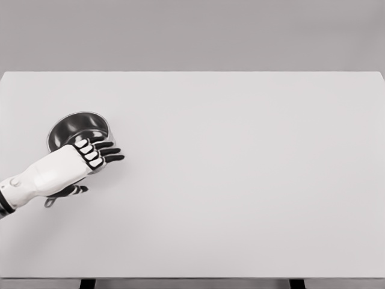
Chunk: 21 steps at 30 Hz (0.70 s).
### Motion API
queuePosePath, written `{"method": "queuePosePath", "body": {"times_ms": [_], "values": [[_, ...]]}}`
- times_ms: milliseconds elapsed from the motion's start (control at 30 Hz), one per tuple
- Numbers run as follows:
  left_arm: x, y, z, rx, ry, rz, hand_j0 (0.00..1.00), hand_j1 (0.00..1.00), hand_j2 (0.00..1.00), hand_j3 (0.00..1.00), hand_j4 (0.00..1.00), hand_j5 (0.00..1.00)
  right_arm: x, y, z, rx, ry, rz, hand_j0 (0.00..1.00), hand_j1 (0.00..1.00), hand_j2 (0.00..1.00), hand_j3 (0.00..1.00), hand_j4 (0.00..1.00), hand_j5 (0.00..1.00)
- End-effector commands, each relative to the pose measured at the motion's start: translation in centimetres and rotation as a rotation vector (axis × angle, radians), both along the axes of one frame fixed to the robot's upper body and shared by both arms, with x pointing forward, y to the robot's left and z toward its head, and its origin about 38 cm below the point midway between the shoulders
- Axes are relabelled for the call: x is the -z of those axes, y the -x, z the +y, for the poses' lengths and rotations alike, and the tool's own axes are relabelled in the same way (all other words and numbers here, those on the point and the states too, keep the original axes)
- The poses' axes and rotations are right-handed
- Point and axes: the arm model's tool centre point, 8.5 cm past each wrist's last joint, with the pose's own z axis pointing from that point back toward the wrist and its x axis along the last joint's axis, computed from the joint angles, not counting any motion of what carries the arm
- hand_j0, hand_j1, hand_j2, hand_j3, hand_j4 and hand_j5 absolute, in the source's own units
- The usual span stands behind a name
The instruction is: Rotate pot handle
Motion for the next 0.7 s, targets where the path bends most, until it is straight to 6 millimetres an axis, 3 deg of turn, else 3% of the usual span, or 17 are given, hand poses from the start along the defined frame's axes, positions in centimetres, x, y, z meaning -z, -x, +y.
{"method": "queuePosePath", "body": {"times_ms": [0,667], "values": [[-0.7,-0.2,0.6,-0.018,0.004,-0.019,1.0,1.0,1.0,1.0,1.0,1.0,0.0,0.0,0.0,0.0,0.0,0.0,1.0,1.0,1.0,1.0,1.0,1.0],[-1.5,-0.1,2.4,-0.07,-0.007,-0.043,1.0,1.0,1.0,1.0,1.0,1.0,0.0,0.0,0.0,0.0,0.0,0.0,1.0,1.0,1.0,1.0,1.0,1.0]]}}
